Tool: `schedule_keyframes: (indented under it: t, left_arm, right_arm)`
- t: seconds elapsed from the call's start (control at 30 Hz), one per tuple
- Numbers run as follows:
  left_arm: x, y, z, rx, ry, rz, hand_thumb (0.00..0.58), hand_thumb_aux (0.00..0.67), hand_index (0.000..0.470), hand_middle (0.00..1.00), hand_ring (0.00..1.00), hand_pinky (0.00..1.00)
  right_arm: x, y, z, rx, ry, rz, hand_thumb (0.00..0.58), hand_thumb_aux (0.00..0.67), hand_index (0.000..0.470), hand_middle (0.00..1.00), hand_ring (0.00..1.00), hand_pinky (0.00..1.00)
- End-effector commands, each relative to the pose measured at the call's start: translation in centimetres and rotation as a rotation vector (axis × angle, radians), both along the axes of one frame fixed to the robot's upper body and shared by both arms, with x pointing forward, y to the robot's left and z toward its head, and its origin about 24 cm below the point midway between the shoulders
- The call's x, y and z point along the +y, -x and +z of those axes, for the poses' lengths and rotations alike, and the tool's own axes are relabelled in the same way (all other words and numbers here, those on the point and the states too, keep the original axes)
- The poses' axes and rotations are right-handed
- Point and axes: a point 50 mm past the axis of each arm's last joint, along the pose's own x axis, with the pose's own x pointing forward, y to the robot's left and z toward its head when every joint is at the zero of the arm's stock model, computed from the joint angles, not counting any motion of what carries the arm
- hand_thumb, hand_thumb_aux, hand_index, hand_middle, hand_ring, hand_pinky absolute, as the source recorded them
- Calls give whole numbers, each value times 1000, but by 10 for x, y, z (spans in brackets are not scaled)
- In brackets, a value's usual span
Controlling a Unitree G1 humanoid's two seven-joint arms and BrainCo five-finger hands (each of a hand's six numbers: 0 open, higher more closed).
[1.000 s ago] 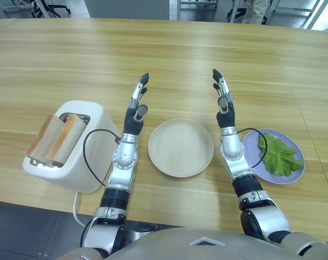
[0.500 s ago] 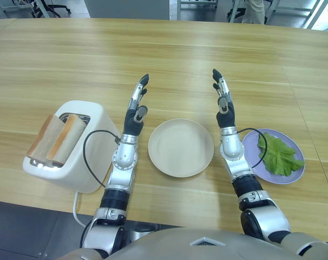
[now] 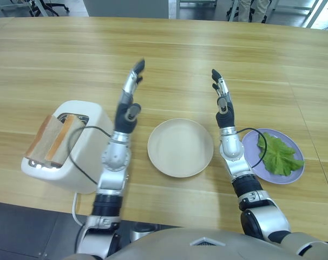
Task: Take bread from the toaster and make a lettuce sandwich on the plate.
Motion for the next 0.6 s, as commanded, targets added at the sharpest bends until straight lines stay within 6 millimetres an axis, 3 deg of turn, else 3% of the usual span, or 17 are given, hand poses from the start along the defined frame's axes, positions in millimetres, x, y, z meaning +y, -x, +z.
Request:
schedule_keyframes:
  t: [0.03,0.13,0.23,0.33,0.43,0.6]
  left_arm:
    - [19,27,57,-88,-175,-21,0,0,0,0,0,0]
    - [57,39,92,-86,-317,128,0,0,0,0,0,0]
    - [101,58,128,-105,-515,429,0,0,0,0,0,0]
    - [136,78,147,-51,-753,734,0,0,0,0,0,0]
    - [164,83,137,136,-929,878,0,0,0,0,0,0]
    - [208,93,86,575,-1169,926,0,0,0,0,0,0]
  right_arm:
    - [1,0,0,6,4,-2,0,0,0,0,0,0]
    - [3,1,-1,3,3,1,0,0,0,0,0,0]
    - [6,0,-1,3,3,7,0,0,0,0,0,0]
    - [6,0,-1,4,1,7,0,0,0,0,0,0]
    - [6,-1,-1,5,-1,3,0,0,0,0,0,0]
    - [7,-2,-1,5,-2,5,0,0,0,0,0,0]
